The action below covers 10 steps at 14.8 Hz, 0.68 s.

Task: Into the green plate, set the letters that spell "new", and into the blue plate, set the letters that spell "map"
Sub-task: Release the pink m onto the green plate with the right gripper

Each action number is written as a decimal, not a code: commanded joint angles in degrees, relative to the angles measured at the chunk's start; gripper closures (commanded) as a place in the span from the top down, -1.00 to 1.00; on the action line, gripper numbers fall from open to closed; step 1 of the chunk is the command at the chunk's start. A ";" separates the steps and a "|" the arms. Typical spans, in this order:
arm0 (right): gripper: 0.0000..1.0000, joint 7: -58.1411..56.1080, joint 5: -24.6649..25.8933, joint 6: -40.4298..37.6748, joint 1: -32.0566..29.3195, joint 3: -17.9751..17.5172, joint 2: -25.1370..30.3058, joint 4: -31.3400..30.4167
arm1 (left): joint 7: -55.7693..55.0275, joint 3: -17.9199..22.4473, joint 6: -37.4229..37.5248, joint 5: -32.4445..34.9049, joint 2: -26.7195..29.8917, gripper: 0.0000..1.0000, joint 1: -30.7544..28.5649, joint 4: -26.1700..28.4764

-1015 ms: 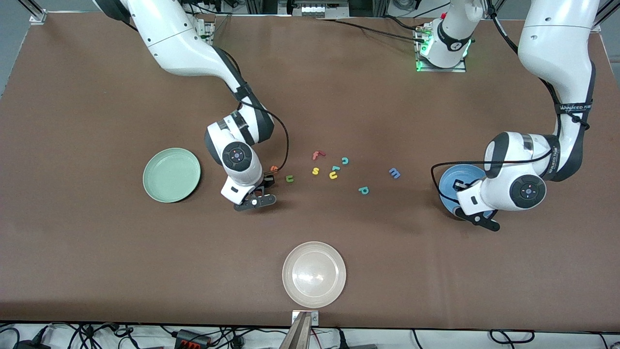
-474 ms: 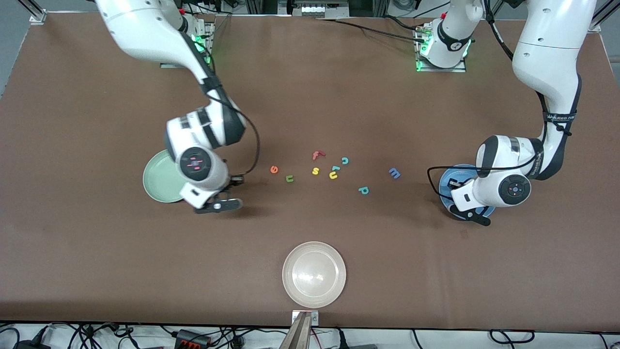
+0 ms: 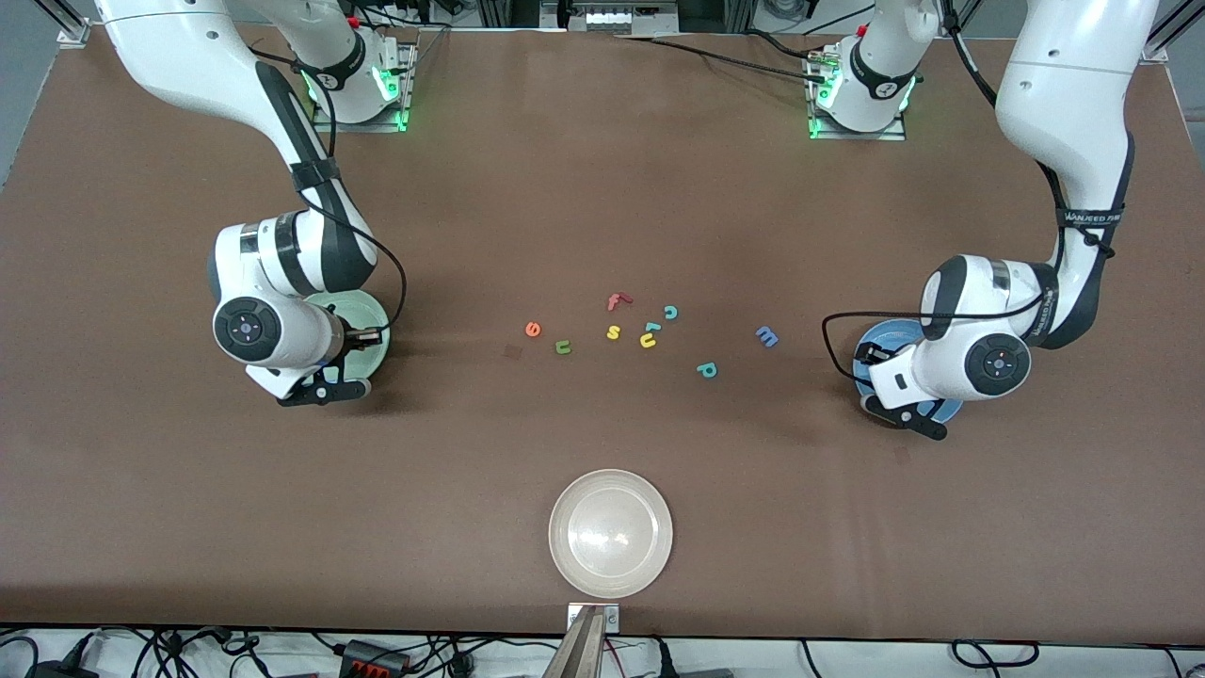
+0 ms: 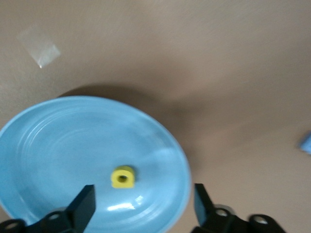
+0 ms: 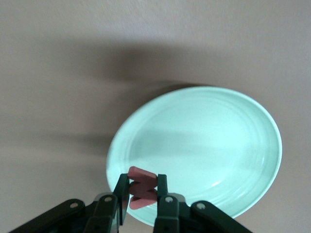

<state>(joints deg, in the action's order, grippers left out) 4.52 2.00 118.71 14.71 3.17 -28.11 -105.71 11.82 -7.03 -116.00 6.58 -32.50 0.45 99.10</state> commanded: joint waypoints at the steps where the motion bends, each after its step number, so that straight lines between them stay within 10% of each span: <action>1: -0.92 -1.27 1.68 6.77 -1.52 -0.45 5.17 -9.49 | -4.07 -3.41 3.24 0.36 1.22 1.00 -0.09 -1.71; 9: -0.72 -3.64 1.86 16.90 -5.03 -0.54 1.84 -13.82 | -50.79 -11.94 2.97 -0.60 -1.06 1.00 1.31 0.40; 10: -0.26 -3.47 1.78 17.00 -4.95 -0.54 1.49 -13.64 | -54.76 -13.09 2.97 -1.13 -1.50 1.00 0.96 0.74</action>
<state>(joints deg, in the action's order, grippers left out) 1.80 3.21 133.98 10.79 3.25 -25.96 -118.77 -34.42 -18.17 -112.96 6.42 -33.23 2.05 99.34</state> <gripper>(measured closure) 0.731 0.000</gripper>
